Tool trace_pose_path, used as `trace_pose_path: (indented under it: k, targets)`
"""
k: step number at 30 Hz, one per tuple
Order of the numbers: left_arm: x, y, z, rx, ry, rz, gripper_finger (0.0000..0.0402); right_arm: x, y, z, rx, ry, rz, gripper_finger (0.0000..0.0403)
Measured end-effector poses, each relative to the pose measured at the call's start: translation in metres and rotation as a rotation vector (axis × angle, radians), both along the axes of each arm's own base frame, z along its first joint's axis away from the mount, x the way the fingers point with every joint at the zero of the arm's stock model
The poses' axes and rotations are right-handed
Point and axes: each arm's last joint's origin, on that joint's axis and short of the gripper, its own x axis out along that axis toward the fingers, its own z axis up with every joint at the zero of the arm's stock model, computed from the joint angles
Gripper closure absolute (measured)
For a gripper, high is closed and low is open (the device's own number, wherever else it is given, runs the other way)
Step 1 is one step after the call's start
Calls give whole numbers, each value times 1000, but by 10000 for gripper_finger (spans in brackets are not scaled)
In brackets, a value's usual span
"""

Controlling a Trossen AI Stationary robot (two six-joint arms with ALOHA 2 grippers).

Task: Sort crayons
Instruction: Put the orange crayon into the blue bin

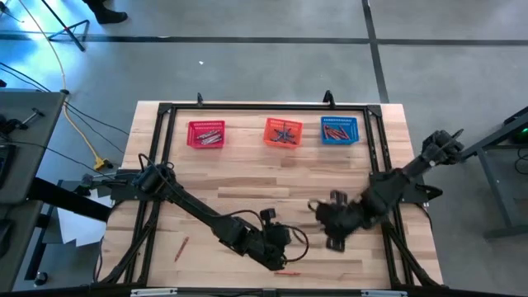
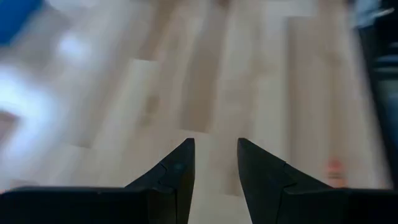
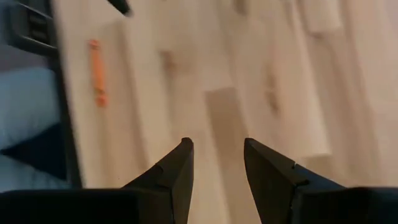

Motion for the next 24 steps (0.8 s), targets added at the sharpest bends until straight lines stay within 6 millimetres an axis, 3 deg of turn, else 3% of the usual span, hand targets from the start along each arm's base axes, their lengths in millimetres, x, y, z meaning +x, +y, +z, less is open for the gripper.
trace_pose_path:
  k: [6,13,17,24]
  targets:
    - [2,-11,3,-218,-8,-70,293,-17,52,-5,20,-158,13,267]
    - [5,-27,-2,-395,-8,-183,293,-16,100,-35,48,-226,91,267]
    - [3,-26,-4,-458,34,-160,293,-13,112,-51,39,-220,134,267]
    - [-4,-32,-14,-515,135,-138,293,-9,116,-64,33,-189,143,267]
